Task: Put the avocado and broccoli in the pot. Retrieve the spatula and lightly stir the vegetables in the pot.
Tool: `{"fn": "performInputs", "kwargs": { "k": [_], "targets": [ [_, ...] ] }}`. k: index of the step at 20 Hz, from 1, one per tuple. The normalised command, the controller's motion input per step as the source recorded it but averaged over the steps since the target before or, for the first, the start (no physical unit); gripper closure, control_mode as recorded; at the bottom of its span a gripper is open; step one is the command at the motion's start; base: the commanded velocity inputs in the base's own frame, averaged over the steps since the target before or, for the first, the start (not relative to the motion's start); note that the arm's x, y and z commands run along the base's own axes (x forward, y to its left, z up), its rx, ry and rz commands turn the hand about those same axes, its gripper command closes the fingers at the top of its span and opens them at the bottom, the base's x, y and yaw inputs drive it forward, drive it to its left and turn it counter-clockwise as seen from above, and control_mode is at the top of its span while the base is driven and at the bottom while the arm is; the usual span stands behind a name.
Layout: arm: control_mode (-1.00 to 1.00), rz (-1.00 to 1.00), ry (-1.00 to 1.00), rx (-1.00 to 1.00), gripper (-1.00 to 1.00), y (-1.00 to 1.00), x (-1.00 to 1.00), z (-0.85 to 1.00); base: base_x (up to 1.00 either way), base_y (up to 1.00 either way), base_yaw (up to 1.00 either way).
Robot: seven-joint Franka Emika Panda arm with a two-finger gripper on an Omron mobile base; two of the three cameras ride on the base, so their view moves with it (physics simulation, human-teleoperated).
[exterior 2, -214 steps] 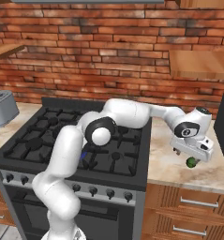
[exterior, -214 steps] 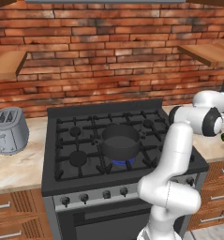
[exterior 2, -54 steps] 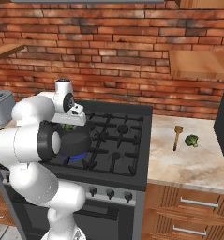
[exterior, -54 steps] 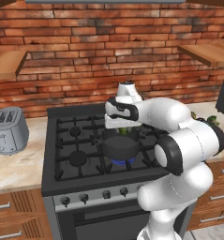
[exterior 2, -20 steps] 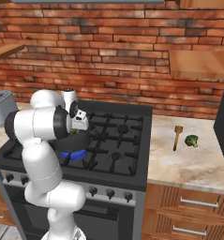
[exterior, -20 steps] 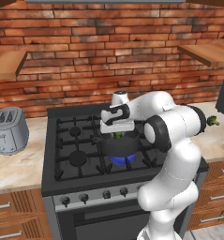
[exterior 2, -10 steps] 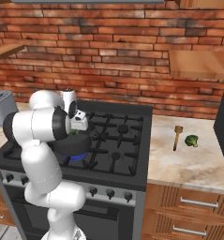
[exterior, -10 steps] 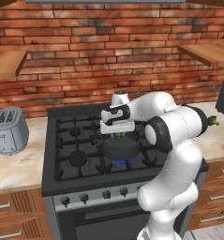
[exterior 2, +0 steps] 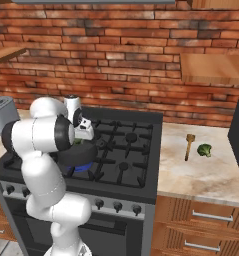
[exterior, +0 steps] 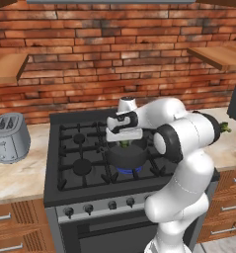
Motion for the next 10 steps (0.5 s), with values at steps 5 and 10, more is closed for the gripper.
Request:
{"fn": "performInputs", "kwargs": {
  "k": [5, 10],
  "targets": [
    [-1.00, 0.00, -0.05, 0.00, -1.00, -0.23, -0.51, 0.24, 0.00, 0.00, 0.00],
    [-1.00, 0.00, -0.11, 0.00, -1.00, -0.14, -0.92, 0.58, 0.00, 0.00, 0.00]
  ]
}}
